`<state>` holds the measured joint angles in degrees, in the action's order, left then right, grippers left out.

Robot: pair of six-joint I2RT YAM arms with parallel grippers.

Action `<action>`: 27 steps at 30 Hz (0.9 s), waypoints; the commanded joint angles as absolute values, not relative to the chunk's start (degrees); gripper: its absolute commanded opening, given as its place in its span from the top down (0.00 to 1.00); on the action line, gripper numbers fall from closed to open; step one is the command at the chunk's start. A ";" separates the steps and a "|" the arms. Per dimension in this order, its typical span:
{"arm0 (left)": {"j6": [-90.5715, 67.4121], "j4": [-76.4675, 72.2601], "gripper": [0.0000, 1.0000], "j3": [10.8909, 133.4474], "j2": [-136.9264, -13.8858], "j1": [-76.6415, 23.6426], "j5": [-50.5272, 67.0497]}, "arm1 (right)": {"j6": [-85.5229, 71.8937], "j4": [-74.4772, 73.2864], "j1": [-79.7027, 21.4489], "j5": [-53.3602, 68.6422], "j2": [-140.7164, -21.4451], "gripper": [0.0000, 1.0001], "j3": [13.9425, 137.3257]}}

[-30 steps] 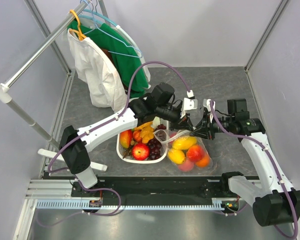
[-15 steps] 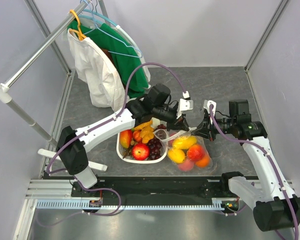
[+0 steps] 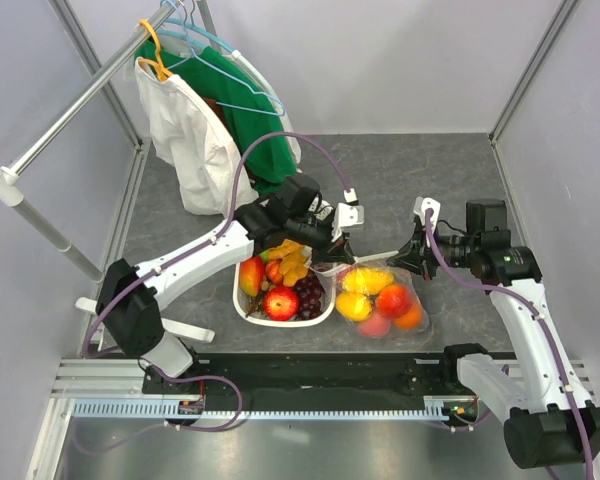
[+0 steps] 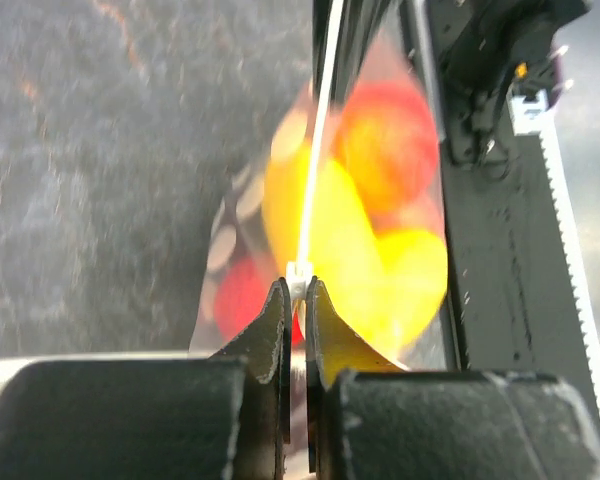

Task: Place the food in the zip-top bag and seal the zipper
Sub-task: Zip the zipper food storage bag at the center of the board.

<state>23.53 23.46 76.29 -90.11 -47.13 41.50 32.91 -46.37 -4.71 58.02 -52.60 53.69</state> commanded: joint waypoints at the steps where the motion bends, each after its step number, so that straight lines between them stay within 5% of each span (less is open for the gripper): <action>1: 29.00 30.06 0.98 73.39 -86.49 -43.95 38.06 | 32.26 -44.91 -1.76 59.59 -52.12 1.00 58.09; 11: 26.73 28.30 0.98 78.12 -86.83 -43.68 39.20 | 39.45 -51.23 1.41 60.12 -54.23 0.99 61.17; 13: 24.18 27.95 0.98 83.63 -89.03 -44.12 39.29 | 44.72 -55.78 1.49 59.51 -54.49 0.78 61.96; 14: 23.65 28.04 0.98 85.32 -90.08 -44.82 39.37 | 45.95 -56.68 1.49 58.98 -54.49 0.50 62.31; 17: 23.81 28.39 0.98 90.43 -92.54 -47.10 39.64 | 48.69 -58.97 1.41 56.34 -54.05 0.17 63.98; 27: 26.27 29.53 0.98 94.31 -95.27 -50.89 41.92 | 57.74 -63.11 1.32 56.77 -53.70 0.14 66.88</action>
<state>25.43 30.68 92.29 -95.59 -50.59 39.22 51.64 -60.51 1.32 54.15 -53.34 65.01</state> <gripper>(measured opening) 0.049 0.871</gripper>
